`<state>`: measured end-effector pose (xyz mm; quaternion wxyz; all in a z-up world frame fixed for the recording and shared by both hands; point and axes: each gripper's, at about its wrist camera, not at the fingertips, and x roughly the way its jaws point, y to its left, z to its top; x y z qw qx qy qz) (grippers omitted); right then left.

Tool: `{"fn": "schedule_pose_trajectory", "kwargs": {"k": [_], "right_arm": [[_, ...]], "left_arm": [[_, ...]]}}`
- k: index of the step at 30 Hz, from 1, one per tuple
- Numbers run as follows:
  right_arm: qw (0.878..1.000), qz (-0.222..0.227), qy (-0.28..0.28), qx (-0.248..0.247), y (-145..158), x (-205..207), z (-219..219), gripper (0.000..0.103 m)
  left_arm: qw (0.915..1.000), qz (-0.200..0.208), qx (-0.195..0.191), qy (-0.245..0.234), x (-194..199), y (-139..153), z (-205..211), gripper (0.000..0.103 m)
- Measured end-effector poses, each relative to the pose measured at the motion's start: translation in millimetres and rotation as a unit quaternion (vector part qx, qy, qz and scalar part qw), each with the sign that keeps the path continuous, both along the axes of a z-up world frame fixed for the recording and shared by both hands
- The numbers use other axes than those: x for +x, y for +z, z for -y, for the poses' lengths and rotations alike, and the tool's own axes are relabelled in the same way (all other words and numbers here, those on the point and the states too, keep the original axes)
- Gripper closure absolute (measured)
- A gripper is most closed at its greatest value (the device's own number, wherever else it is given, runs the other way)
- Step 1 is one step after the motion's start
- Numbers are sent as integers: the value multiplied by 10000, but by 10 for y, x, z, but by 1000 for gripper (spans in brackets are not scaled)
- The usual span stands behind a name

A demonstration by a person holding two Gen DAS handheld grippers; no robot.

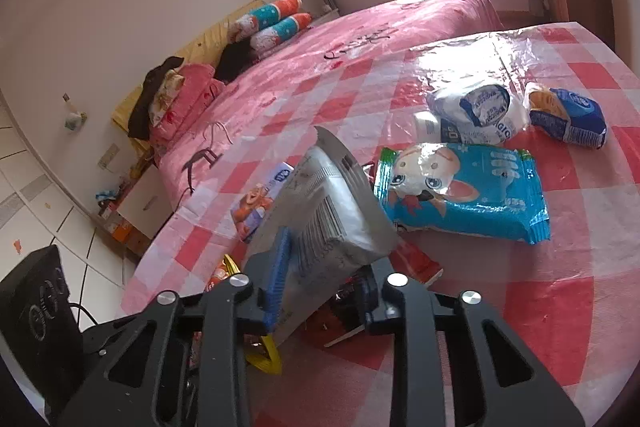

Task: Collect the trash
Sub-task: 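Lift both bags and carry them over the orange bucket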

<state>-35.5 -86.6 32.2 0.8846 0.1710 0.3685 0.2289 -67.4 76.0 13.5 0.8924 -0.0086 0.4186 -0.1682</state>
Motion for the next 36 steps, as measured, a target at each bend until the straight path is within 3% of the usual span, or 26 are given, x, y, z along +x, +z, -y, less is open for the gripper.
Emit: {"fn": "schedule_pose_trajectory", "kwargs": {"k": [8,23,36], "right_arm": [[9987,445,-211,127,255,-140,186,84],[9963,810,-291,69,520,-346,172,87],[9950,974,-135,-195,751,-497,-151,87]], "left_arm": [[9991,-90,-230,359,-41,4,-322,63],[9955,8,-549,777,-179,110,-792,63],[9910,202,-788,1062,-359,197,-1156,63]]}}
